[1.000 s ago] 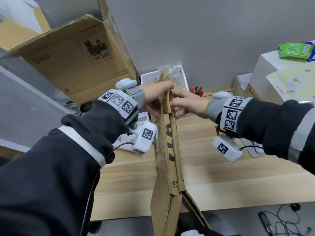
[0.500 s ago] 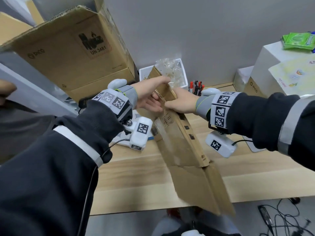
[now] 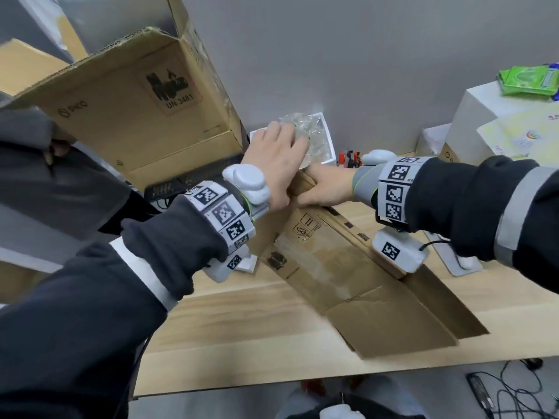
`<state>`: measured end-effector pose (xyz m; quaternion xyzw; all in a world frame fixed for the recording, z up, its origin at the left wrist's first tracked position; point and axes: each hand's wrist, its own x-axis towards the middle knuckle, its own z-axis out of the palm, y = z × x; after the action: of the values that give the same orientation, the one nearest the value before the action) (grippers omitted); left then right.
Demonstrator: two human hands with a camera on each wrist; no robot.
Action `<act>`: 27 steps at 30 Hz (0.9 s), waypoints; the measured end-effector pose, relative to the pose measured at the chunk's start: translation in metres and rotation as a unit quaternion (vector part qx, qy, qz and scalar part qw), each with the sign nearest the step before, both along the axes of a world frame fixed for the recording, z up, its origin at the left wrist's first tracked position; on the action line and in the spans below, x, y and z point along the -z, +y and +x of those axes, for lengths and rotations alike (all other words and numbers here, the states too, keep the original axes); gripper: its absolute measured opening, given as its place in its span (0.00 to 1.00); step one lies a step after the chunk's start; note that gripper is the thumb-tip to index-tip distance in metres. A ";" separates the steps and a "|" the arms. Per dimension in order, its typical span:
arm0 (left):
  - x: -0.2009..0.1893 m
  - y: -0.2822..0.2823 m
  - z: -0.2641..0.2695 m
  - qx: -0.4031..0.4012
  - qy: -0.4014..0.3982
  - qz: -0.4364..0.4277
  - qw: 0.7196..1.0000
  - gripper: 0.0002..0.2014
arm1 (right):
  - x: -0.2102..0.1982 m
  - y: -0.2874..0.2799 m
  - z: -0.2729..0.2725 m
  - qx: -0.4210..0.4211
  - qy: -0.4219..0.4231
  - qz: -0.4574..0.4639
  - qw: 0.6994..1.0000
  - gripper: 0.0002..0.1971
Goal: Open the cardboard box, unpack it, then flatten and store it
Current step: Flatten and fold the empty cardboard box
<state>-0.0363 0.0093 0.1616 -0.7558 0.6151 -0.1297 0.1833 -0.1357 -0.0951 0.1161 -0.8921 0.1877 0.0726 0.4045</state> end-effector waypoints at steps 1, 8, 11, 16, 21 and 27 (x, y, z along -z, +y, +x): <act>0.001 -0.001 -0.002 -0.009 -0.023 0.037 0.999 0.33 | 0.001 0.001 0.003 -0.009 0.006 -0.006 1.000 0.07; 0.022 -0.011 0.012 -0.176 0.107 0.199 0.958 0.18 | 0.012 0.017 0.018 -0.116 0.036 -0.057 0.991 0.07; 0.024 -0.003 0.020 -0.182 0.144 0.254 0.939 0.24 | 0.020 0.018 0.022 -0.127 0.025 -0.059 0.990 0.11; 0.037 0.014 0.037 -0.187 0.207 0.211 0.937 0.25 | 0.033 0.011 0.023 -0.140 0.050 -0.047 0.988 0.31; 0.051 0.029 0.056 -0.246 0.233 0.205 0.918 0.21 | 0.049 -0.003 0.012 -0.179 0.190 -0.117 0.958 0.40; 0.067 0.046 0.076 -0.272 0.275 0.194 0.901 0.19 | 0.074 -0.018 -0.002 -0.196 0.281 -0.188 0.920 0.36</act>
<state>0.0401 0.0551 0.0949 -0.8488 0.4245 0.2603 0.1778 -0.1378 -0.1132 0.0423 -0.9135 0.1255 0.3617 0.1372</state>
